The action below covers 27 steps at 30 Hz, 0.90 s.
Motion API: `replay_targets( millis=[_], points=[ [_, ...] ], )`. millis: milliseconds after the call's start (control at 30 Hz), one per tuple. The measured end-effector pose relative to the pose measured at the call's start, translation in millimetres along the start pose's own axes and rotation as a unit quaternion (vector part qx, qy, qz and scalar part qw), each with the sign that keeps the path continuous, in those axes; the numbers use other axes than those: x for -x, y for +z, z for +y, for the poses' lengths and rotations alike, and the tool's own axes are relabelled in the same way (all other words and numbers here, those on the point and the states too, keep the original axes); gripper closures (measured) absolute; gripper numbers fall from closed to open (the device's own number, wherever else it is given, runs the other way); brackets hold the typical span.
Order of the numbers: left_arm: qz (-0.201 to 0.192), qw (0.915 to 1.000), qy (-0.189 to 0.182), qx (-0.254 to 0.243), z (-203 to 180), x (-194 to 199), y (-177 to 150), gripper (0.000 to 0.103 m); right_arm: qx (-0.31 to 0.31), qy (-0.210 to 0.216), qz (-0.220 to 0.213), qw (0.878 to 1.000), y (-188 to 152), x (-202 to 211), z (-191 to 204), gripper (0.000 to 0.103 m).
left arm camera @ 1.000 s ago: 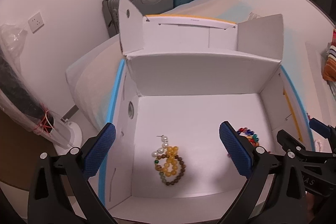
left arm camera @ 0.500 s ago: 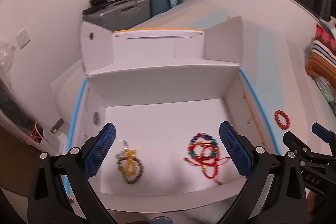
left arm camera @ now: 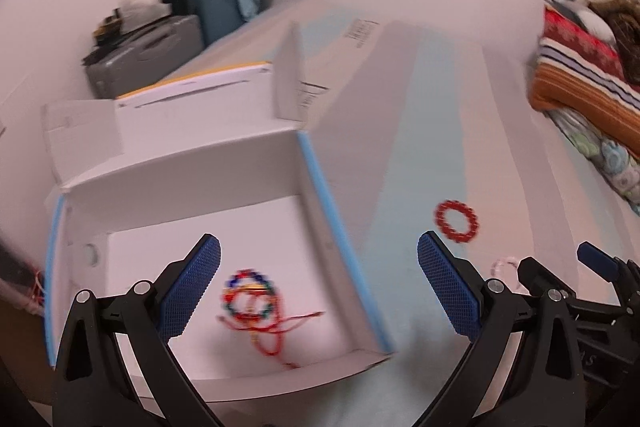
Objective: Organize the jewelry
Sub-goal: 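Move both tools back over the red and pink-white bracelets on the bed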
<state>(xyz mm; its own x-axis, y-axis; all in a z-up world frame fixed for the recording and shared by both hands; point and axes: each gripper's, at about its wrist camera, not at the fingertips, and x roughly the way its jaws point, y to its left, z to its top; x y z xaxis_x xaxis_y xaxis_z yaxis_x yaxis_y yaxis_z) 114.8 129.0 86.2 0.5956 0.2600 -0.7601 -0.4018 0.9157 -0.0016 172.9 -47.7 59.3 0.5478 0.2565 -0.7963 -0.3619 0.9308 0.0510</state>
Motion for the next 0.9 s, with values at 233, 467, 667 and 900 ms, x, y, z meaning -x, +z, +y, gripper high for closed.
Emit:
replay_targets(
  millis=[233,467,667,900],
  points=[
    [0.026,0.9987,-0.032,-0.029,-61,-30,2,0.006,-0.03,-0.016,0.006,0.999,-4,-11,-49,0.008],
    [0.035,0.9968,-0.033,-0.064,-109,-59,13,0.006,-0.055,-0.029,0.017,0.998,-11,-29,-90,0.008],
    [0.065,0.994,-0.044,-0.076,-140,-101,14,0.006,-0.07,-0.034,0.036,0.996,-17,-52,-111,0.008],
    [0.086,0.9907,-0.049,-0.093,-160,-136,6,0.006,-0.072,-0.034,0.06,0.995,-22,-81,-122,0.008]
  ],
)
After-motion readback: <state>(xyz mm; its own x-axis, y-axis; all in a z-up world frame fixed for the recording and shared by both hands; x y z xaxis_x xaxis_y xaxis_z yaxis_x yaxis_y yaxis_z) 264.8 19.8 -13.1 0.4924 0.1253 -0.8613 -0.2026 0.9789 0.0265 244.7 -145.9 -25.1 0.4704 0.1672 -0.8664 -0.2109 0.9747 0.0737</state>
